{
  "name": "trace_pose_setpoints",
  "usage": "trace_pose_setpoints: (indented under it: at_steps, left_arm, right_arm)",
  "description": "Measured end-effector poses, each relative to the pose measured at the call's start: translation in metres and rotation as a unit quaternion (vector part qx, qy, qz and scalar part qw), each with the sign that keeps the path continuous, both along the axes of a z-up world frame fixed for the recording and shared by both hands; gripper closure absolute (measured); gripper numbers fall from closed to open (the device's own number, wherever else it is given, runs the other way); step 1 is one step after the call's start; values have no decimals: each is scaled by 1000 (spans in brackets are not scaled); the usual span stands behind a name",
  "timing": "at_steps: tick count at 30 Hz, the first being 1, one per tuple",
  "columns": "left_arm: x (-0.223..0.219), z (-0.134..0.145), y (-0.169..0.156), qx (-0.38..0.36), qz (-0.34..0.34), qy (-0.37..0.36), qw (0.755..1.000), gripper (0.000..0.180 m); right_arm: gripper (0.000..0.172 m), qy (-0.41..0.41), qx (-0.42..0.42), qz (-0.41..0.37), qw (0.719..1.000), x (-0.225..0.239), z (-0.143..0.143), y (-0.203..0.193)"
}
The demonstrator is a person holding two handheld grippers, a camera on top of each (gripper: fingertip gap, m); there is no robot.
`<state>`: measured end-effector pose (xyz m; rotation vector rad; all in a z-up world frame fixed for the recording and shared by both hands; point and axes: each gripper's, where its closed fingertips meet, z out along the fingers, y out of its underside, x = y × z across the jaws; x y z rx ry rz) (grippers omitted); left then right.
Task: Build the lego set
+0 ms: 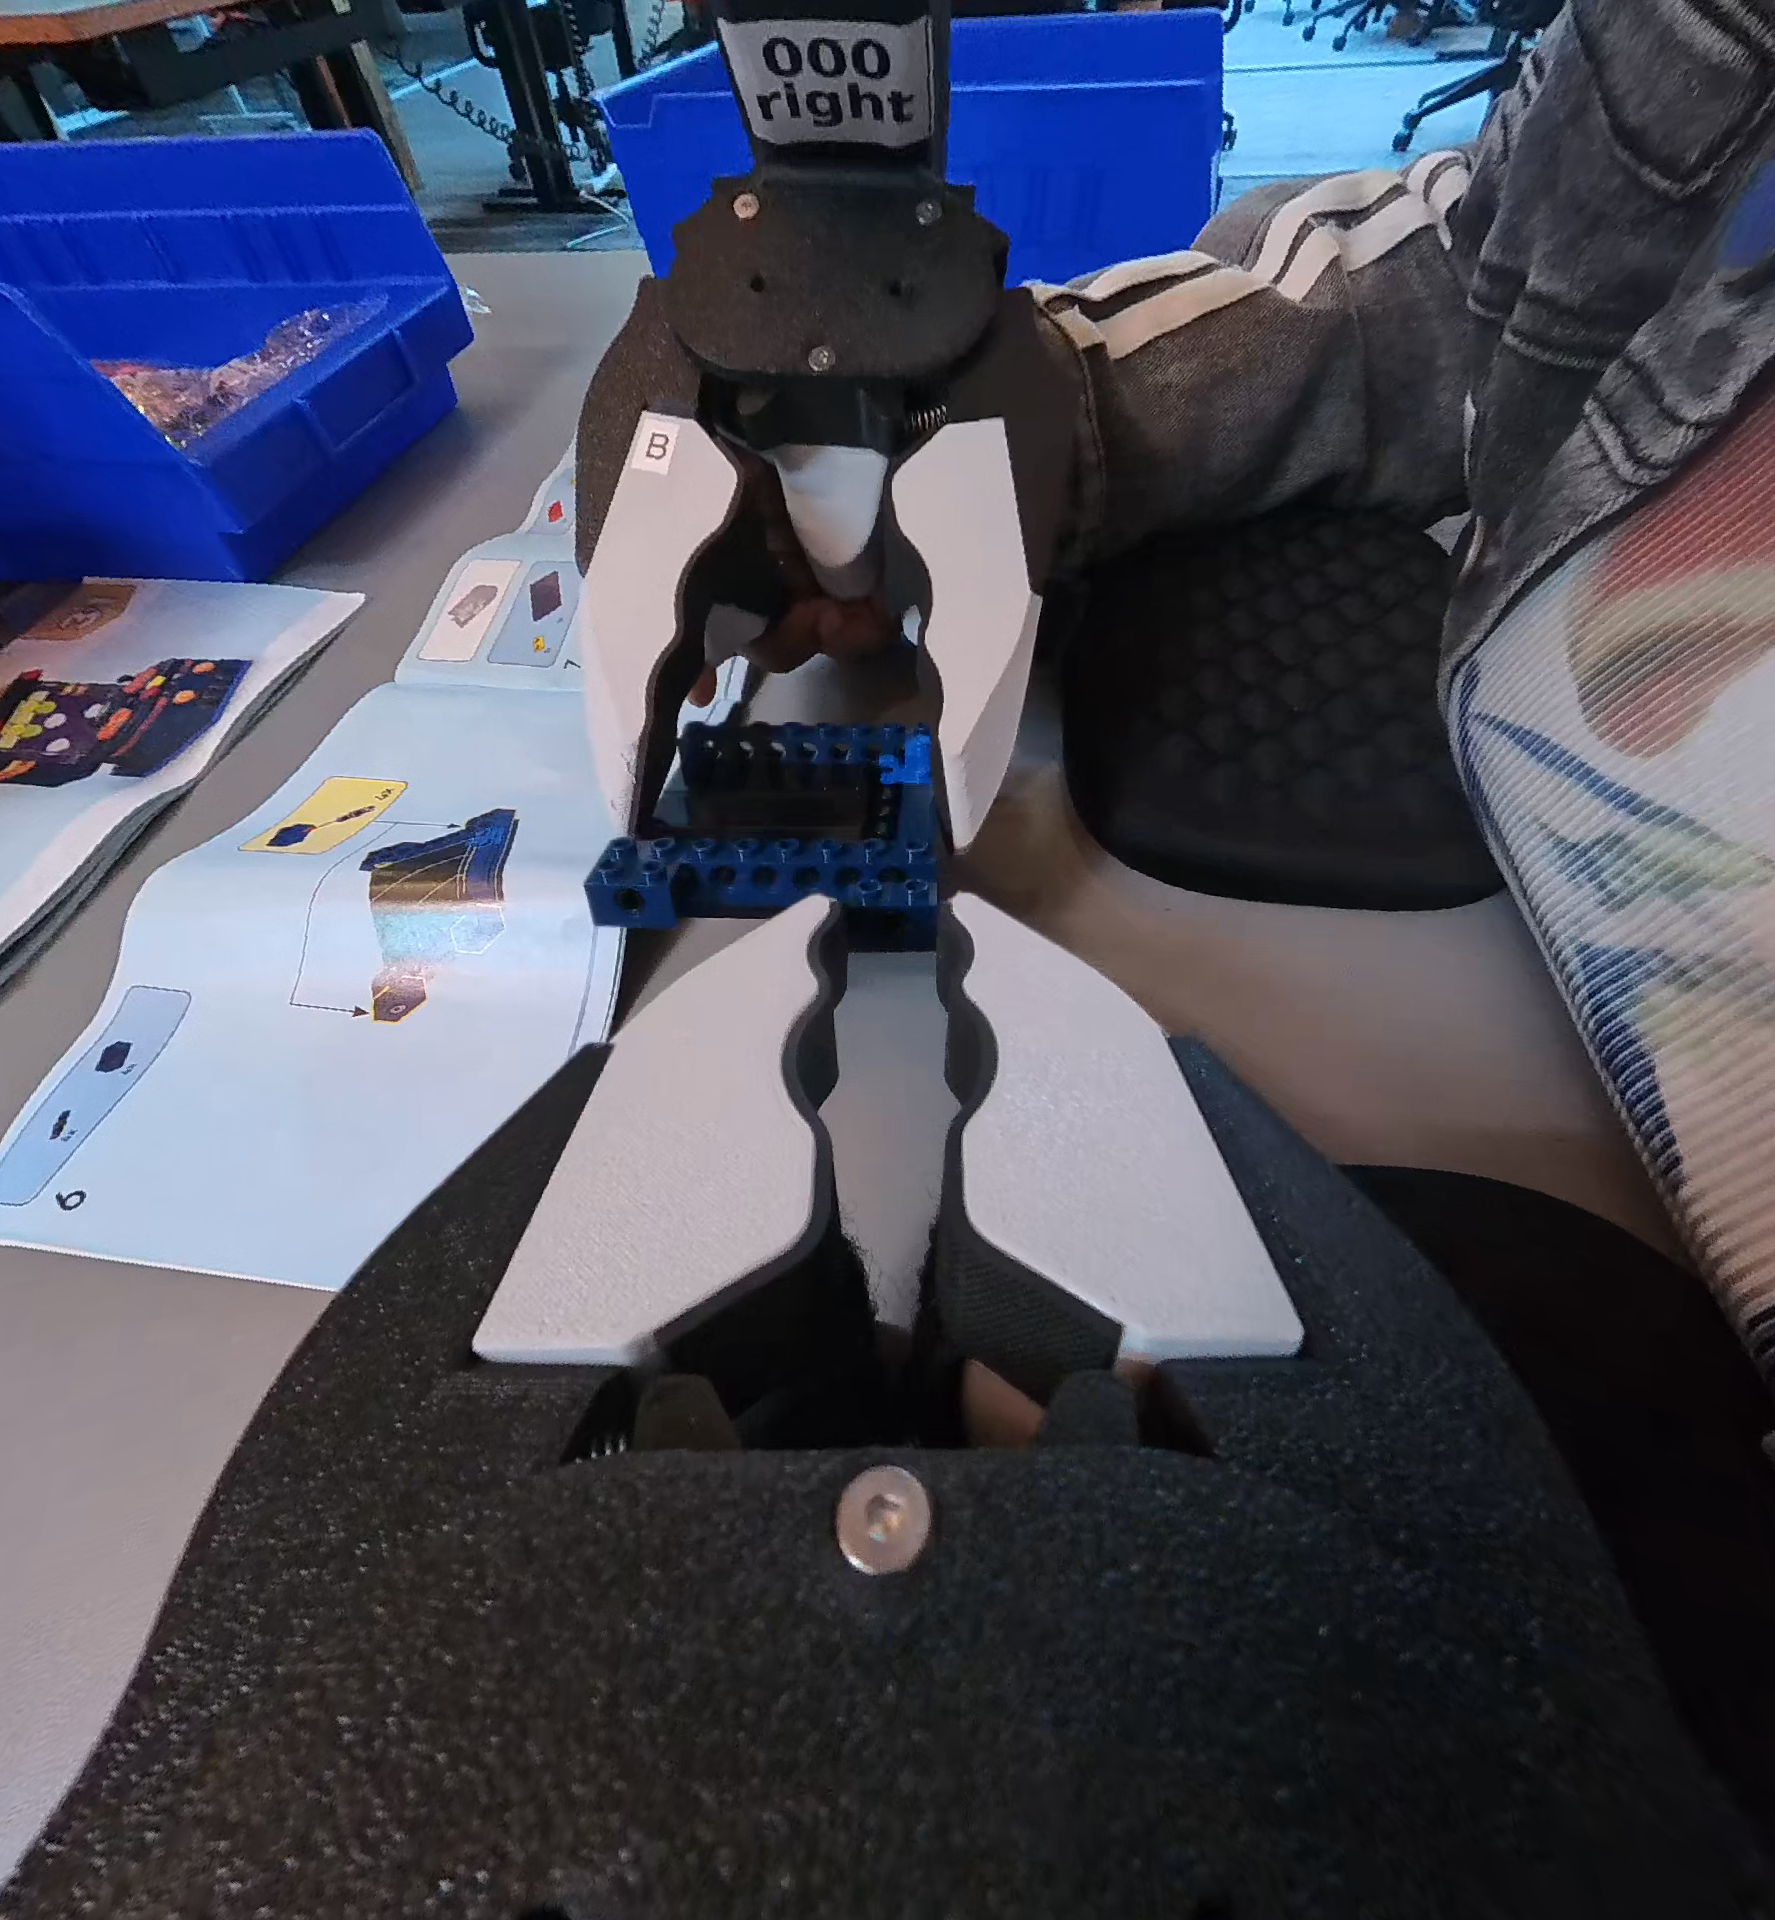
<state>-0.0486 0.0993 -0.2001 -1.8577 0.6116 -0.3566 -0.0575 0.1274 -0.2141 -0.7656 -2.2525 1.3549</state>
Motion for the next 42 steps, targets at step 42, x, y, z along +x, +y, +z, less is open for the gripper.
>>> trace_pose_setpoints:
  at_steps: [42]
  left_arm:
    - [-18,27,1,-18,17,-109,994,165]
  right_arm:
    - [102,-31,-60,3,998,-17,13,-14]
